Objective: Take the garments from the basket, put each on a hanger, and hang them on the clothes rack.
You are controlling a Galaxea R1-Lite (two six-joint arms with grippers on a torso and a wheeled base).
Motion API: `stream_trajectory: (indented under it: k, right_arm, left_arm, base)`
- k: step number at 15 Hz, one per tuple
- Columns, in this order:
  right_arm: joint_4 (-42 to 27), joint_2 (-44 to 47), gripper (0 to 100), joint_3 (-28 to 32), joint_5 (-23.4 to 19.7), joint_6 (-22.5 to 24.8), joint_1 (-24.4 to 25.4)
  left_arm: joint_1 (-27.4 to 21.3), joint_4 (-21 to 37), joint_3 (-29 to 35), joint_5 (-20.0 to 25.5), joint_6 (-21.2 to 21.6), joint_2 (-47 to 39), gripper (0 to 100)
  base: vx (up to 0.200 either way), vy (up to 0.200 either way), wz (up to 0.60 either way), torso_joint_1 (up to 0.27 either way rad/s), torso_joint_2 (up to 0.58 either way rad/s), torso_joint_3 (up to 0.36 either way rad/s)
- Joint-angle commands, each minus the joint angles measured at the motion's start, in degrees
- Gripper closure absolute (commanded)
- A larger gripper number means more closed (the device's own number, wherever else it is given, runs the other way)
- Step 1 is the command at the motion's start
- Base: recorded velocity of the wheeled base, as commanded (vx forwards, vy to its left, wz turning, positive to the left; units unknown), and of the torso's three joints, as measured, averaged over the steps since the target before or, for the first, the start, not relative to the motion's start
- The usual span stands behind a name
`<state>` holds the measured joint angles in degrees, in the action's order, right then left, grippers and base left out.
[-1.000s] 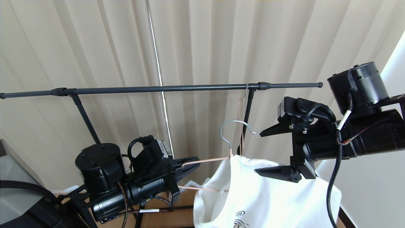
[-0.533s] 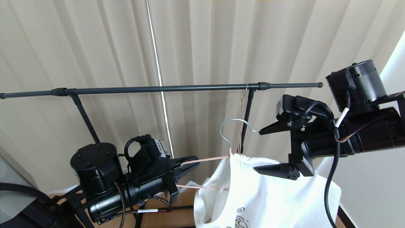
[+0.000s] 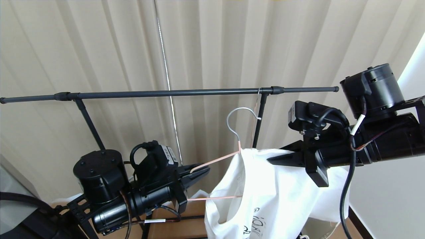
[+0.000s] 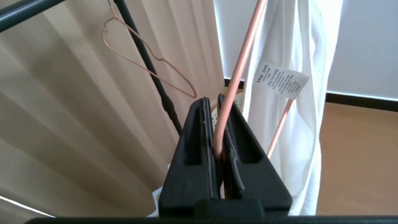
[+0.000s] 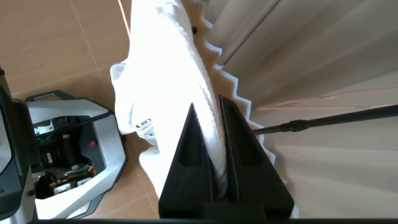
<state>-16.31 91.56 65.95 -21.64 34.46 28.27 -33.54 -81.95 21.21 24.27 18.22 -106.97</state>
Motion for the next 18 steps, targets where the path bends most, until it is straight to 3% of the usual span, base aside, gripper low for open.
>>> stream_trajectory:
  k: [1,12,13,18]
  right_arm:
    - [0.05,-0.33,100,-0.03,-0.07,-0.01,0.03]
    - [-0.30,-1.92,100,-0.56,0.02,-0.71,1.17]
    - [-0.30,-1.92,100,-0.65,0.02,-0.80,1.17]
    - [-0.04,-1.92,100,-1.97,1.60,-0.80,0.82]
  left_arm:
    - [0.14,0.03,0.15,0.07,0.06,0.01,100]
    - [0.14,0.29,0.59,-0.10,-0.21,-0.17,100]
    - [0.14,0.21,0.59,-0.19,-0.21,-0.17,0]
    - [0.49,0.03,0.85,-0.19,-0.30,0.10,0]
  base:
    - [0.000,0.000,0.00,0.000,0.00,0.000]
    - [0.000,0.000,0.00,0.000,0.00,0.000]
    - [0.000,0.000,0.00,0.000,0.00,0.000]
    - [0.000,0.000,0.00,0.000,0.00,0.000]
